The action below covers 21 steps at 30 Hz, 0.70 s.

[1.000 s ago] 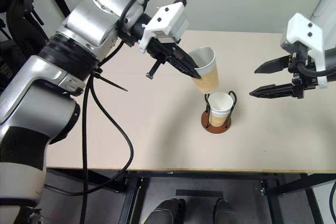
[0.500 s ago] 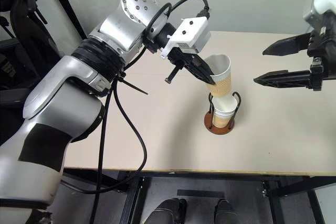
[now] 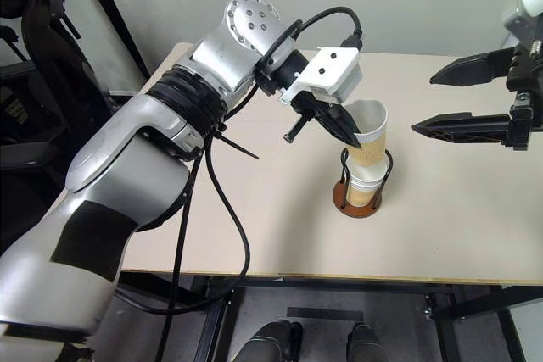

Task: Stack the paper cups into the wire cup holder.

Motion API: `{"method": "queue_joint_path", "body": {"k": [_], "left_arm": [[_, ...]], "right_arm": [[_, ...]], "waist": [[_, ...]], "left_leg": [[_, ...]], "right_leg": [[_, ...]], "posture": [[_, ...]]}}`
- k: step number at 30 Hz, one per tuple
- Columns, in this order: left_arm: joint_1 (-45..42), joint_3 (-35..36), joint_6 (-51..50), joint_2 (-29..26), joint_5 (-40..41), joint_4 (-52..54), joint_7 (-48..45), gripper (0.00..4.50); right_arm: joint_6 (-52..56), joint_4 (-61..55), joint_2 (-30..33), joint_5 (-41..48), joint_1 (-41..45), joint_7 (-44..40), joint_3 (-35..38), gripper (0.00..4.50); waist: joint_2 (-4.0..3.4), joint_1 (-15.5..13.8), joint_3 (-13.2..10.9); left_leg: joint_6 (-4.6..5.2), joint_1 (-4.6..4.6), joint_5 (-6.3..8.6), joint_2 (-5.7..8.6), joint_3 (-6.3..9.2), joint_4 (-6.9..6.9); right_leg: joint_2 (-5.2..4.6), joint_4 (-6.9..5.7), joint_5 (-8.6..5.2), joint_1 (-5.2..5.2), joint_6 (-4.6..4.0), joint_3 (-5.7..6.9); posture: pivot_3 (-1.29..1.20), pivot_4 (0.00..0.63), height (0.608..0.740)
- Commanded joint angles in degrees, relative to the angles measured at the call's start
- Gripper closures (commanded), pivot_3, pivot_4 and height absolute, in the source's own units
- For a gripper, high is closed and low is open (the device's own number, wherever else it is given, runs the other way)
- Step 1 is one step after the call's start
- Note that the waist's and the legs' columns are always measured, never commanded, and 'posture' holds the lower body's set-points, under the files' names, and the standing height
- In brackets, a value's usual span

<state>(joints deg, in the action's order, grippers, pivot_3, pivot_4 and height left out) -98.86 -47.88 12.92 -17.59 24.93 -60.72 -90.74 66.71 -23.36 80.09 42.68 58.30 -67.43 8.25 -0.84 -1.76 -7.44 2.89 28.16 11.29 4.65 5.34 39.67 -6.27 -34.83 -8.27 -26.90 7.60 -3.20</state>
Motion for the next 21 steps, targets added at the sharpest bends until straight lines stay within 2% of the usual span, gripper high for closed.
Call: {"method": "queue_joint_path", "body": {"k": [1, 3, 13, 16, 21], "left_arm": [[-0.7, 2.7, 1.0, 1.2, -1.0, -1.3, -1.8, 4.45], [-0.3, 3.2, 0.8, 2.0, -1.7, -2.2, -1.8, 4.45], [0.4, 7.1, 1.5, 5.0, -7.7, -6.2, -1.8, 4.45], [0.2, 8.6, 1.2, 5.6, -9.0, -6.6, -1.8, 3.90], [-0.5, 12.5, -1.3, 6.0, -8.3, -6.1, -1.8, 2.16]], "right_arm": [[0.2, -0.6, 1.5, 1.3, 0.0, 1.2, 2.8, 1.11], [0.2, -0.7, 1.6, 1.8, -0.3, 1.6, 3.0, 1.11], [0.5, -1.2, 2.8, 3.9, -0.8, 3.3, 2.8, 1.11], [0.1, -0.9, 2.9, 4.1, -0.9, 3.5, 2.5, 1.11], [-1.1, 0.1, 2.9, 3.6, -0.6, 3.2, 1.1, 1.11]], "waist": [[0.00, 0.0, 0.0], [0.00, 0.0, 0.0], [0.00, -0.1, 0.0], [0.00, -0.1, 0.0], [0.00, -0.1, 0.0]], "left_leg": [[-0.01, 0.03, 0.01, 0.00, 0.00, 0.07], [0.25, 0.04, 0.22, 0.03, -0.01, 0.21], [0.23, 0.04, 0.26, 0.26, -0.07, 0.39], [0.27, 0.05, 0.29, 0.32, -0.08, 0.39], [0.31, 0.06, 0.32, 0.37, -0.12, 0.39]], "right_leg": [[-0.01, 0.00, -0.01, 0.01, 0.01, -0.03], [-0.01, -0.01, -0.07, 0.04, -0.01, 0.01], [-0.18, 0.00, -0.19, 0.13, 0.19, -0.01], [-0.26, 0.01, -0.21, 0.13, 0.26, -0.01], [-0.32, 0.02, -0.22, 0.13, 0.43, 0.00]], "posture": [[0.00, 0.150, 0.740], [0.00, 0.150, 0.740], [0.00, 0.150, 0.740], [0.00, 0.150, 0.740], [0.00, 0.150, 0.740]]}}
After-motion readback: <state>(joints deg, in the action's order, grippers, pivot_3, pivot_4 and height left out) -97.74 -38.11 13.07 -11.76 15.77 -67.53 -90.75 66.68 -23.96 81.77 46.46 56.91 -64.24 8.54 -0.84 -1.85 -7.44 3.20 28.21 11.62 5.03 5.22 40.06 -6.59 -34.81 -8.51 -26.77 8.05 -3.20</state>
